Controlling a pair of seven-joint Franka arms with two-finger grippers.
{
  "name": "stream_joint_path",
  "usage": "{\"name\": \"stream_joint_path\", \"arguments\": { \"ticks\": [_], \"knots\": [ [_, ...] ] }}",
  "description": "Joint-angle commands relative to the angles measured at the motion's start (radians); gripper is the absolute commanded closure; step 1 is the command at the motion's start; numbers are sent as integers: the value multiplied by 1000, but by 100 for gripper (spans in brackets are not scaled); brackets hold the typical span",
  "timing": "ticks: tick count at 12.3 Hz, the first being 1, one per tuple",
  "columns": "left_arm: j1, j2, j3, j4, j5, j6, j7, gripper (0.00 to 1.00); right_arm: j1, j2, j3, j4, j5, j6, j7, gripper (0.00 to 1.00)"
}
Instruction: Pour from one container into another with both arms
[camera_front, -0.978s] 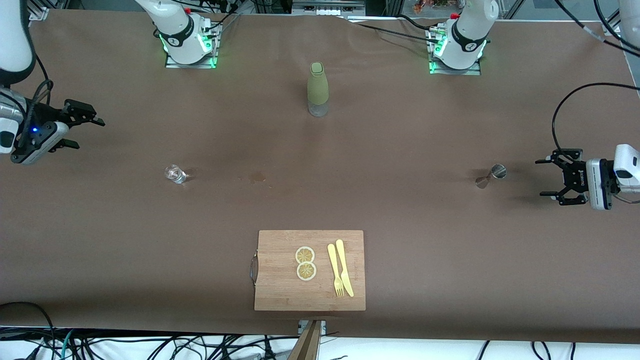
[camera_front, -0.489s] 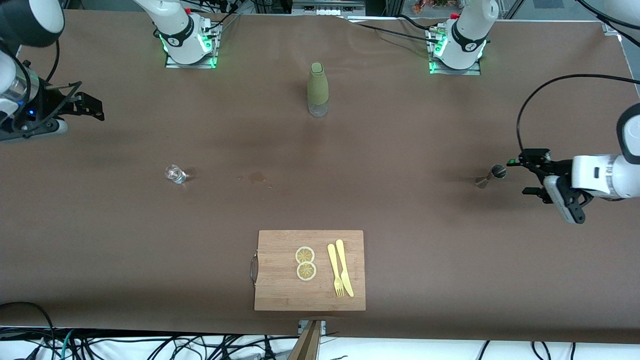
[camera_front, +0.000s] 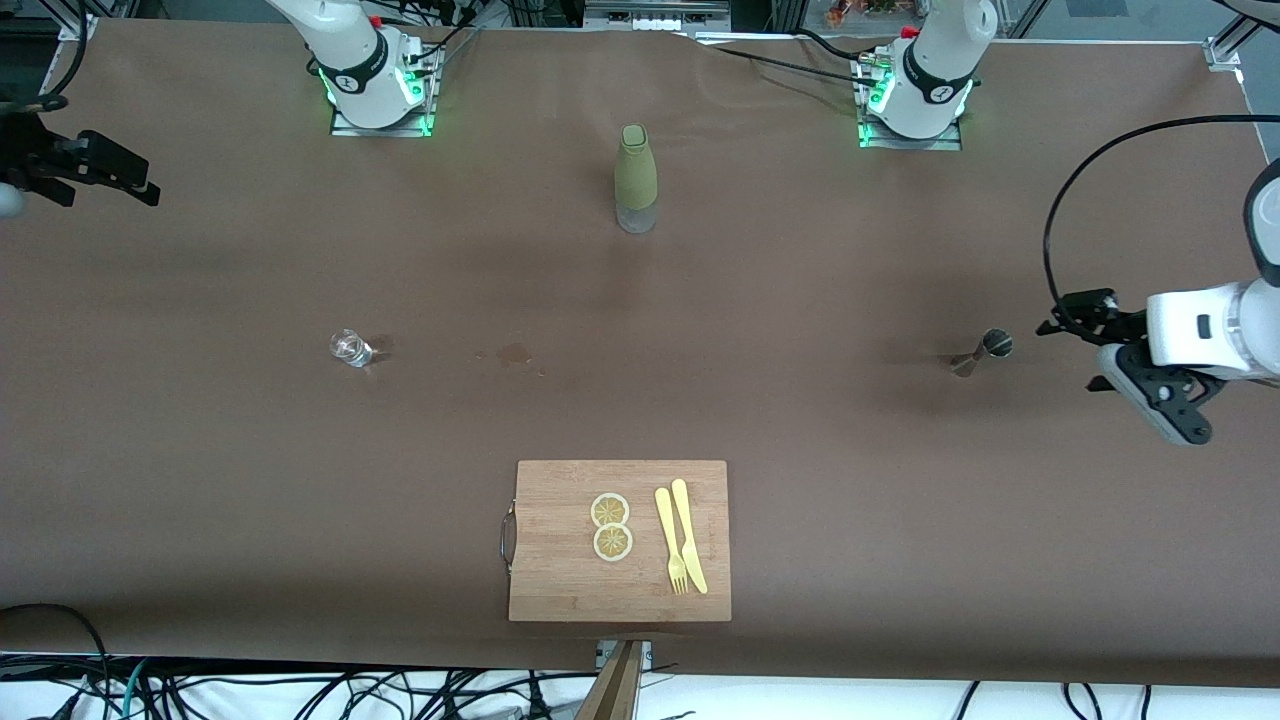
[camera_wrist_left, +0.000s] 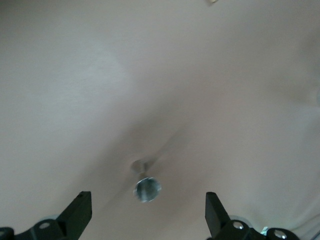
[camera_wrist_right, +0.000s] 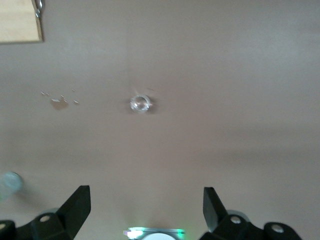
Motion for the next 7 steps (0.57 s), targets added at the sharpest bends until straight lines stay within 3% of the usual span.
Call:
{"name": "stream_joint_path", "arguments": {
  "ticks": [1,4,7],
  "knots": [
    [0,-80,-10,29,72,-8,-192,0,1,17,0,21,-24,33,42,0],
    [-4,-156,-56,29,80,-39,-571,0,1,26,-3,16,-26,47,36,0],
    [-6,-197,-65,30,78,-146,-679,0,1,25,0,10,-23,32,42,0]
  ]
}}
